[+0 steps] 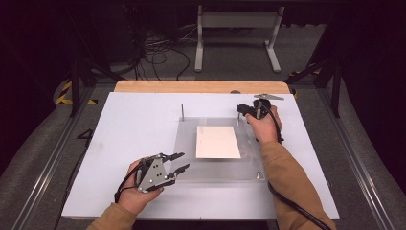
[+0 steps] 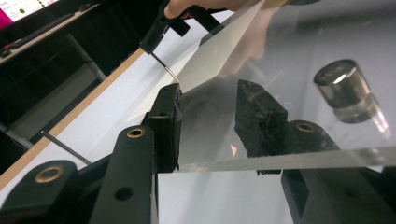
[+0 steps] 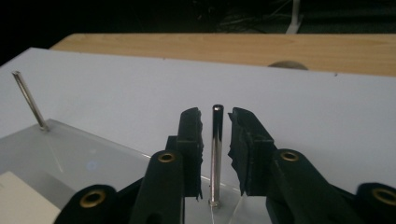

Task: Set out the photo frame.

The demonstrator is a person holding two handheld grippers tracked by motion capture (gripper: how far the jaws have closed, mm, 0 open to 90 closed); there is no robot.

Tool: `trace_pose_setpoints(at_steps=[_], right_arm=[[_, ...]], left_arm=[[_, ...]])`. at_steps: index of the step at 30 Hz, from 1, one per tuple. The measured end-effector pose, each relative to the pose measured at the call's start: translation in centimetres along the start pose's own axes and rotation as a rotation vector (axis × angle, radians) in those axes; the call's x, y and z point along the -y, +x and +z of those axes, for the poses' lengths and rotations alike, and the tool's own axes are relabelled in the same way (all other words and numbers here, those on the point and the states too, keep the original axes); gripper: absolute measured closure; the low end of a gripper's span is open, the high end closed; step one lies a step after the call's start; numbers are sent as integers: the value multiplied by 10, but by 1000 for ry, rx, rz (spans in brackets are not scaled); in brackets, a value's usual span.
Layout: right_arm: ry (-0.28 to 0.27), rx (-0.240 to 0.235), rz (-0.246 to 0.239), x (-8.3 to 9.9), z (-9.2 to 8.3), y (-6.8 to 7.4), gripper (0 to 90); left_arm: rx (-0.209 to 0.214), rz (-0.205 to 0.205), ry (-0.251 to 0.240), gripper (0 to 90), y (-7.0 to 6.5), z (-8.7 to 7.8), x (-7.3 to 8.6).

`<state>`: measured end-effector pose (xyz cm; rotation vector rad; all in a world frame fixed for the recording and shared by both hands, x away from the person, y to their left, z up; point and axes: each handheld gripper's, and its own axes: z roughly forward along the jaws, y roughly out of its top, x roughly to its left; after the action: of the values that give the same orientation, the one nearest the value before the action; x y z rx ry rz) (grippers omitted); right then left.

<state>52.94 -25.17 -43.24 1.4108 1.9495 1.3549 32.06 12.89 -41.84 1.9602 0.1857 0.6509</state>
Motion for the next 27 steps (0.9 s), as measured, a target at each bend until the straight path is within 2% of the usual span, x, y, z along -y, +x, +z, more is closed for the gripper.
trace_pose_setpoints(at_steps=[2, 7, 11, 14, 17, 18, 19, 22, 24, 27], right_arm=[[-25, -23, -11, -1, -9, -1, 687], [-65, -57, -76, -3, -34, 2, 619], [-103, -101, -100, -3, -56, 7, 578], [-127, -133, -123, -2, -75, 11, 552], [-134, -176, -187, 3, -95, 14, 544], [-134, -176, -187, 3, -95, 14, 544], [-125, -216, -267, 9, -111, 14, 556], [-143, -240, -355, 19, -132, 12, 563], [-153, -256, -389, 26, -143, 12, 559], [-155, -272, -469, 37, -160, 15, 552]], left_arm=[[4, -11, -3, 595, 1, 0, -1], [13, -27, -3, 590, 5, 0, -3], [28, -54, -11, 575, 8, 0, -4], [32, -57, -11, 573, 10, 0, -5], [38, -70, -15, 571, 11, 0, -5], [38, -70, -15, 571, 11, 0, -5], [43, -73, -16, 570, 13, 0, -6], [47, -91, -24, 567, 14, 1, -6], [44, -89, -30, 565, 15, 1, -6], [47, -92, -30, 565, 16, 0, -7]])
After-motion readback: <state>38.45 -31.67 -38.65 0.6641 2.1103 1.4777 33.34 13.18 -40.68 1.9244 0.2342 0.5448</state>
